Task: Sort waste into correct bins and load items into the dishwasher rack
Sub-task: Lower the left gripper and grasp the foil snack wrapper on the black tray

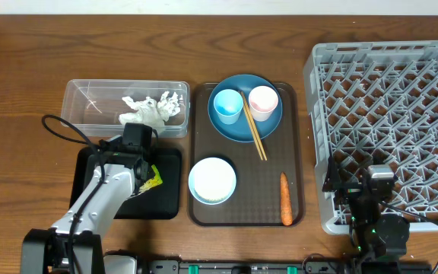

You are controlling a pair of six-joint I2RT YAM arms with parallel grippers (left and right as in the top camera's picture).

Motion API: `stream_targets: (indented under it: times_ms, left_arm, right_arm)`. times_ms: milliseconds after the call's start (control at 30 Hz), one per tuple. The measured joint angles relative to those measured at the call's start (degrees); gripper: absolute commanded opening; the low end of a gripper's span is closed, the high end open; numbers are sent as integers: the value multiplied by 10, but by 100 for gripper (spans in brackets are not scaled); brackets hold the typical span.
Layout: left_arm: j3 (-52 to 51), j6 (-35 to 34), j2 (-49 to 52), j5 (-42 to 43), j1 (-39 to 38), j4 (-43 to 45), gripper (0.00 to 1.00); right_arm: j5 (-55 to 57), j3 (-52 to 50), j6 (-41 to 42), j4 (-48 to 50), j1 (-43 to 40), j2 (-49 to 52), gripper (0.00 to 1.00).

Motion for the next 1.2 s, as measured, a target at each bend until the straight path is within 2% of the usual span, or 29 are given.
stream_targets:
  times_ms: [300, 333, 367, 467, 533, 700, 867, 1100, 1200]
  left_arm:
    - [1, 14, -20, 13, 0, -4, 8]
    - [2, 16, -31, 16, 0, -12, 21]
    - [2, 19, -39, 17, 0, -16, 28]
    - [3, 23, -73, 37, 0, -36, 46]
    - [6, 18, -94, 54, 0, -61, 51]
    - [7, 0, -99, 75, 0, -97, 52]
    - [0, -9, -72, 84, 0, -75, 56]
    - [-10, -10, -9, 124, 0, -28, 56]
    - [-11, -12, 12, 133, 0, -17, 40]
  right_arm:
    - [0, 0, 0, 0, 0, 0, 99]
    - [0, 0, 0, 0, 0, 0, 99]
    - [0, 0, 0, 0, 0, 0, 99]
    - [0, 0, 0, 0, 0, 0, 99]
    - [0, 0, 0, 0, 0, 0, 99]
    - [0, 0, 0, 0, 0, 0, 99]
    - [0, 0, 0, 0, 0, 0, 99]
    - [0, 0, 0, 0, 0, 0, 99]
    - [0, 0, 0, 0, 0, 0, 99]
